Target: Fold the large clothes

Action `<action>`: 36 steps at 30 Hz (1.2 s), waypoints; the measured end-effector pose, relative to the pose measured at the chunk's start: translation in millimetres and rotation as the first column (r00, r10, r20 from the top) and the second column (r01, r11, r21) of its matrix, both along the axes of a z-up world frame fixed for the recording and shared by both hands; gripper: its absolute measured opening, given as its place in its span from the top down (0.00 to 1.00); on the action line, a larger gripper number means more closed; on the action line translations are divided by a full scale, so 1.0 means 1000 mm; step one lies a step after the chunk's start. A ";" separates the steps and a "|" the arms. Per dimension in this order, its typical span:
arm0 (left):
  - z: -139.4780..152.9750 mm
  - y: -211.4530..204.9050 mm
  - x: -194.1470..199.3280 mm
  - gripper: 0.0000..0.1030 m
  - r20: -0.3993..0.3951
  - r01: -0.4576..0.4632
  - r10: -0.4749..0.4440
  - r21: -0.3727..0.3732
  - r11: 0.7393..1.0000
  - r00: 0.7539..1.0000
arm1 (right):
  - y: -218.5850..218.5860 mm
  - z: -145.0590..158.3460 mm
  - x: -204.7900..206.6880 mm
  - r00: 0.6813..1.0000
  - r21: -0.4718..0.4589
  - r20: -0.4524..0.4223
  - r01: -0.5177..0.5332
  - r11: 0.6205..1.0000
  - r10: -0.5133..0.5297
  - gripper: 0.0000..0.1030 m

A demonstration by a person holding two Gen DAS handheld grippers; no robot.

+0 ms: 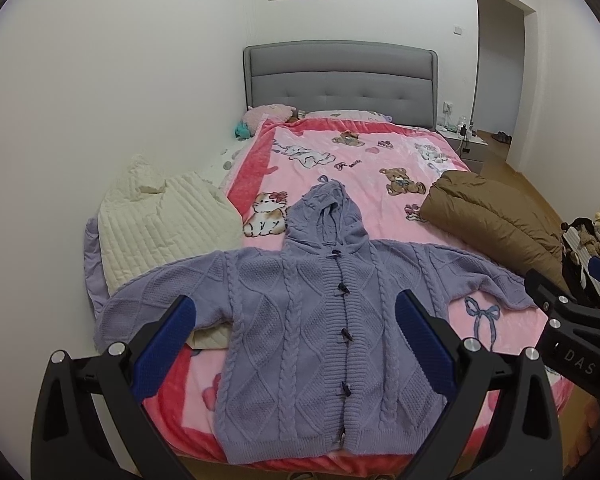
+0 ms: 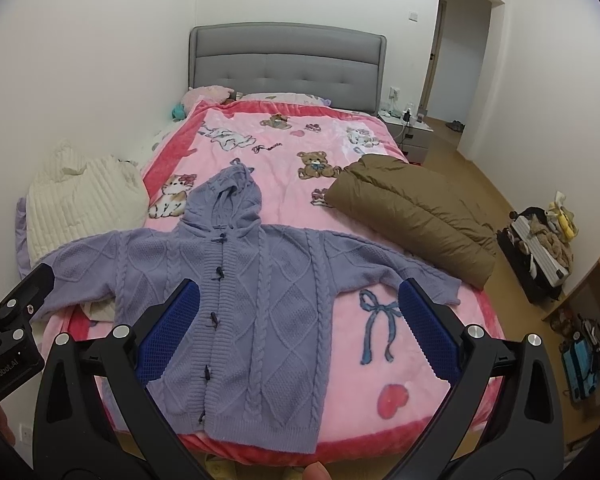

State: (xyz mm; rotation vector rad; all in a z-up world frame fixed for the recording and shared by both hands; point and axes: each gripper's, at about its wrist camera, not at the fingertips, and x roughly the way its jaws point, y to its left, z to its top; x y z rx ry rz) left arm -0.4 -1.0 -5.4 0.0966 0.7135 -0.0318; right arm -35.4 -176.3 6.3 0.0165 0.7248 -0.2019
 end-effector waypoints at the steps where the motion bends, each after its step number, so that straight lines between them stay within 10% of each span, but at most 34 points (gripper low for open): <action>1: 0.000 0.001 0.000 0.05 0.001 0.001 -0.001 -0.001 1.000 1.000 | 0.000 0.000 0.000 1.000 0.002 0.000 -0.001 1.000 0.001 0.08; 21: -0.013 -0.028 0.040 0.05 -0.061 0.031 -0.028 0.049 0.998 0.998 | -0.040 -0.007 0.033 0.992 0.117 -0.004 -0.122 0.986 0.123 0.08; 36: -0.079 -0.013 0.221 0.05 -0.227 0.105 -0.109 -0.029 0.994 0.968 | -0.063 -0.050 0.184 0.968 0.251 -0.092 -0.203 0.946 0.232 0.26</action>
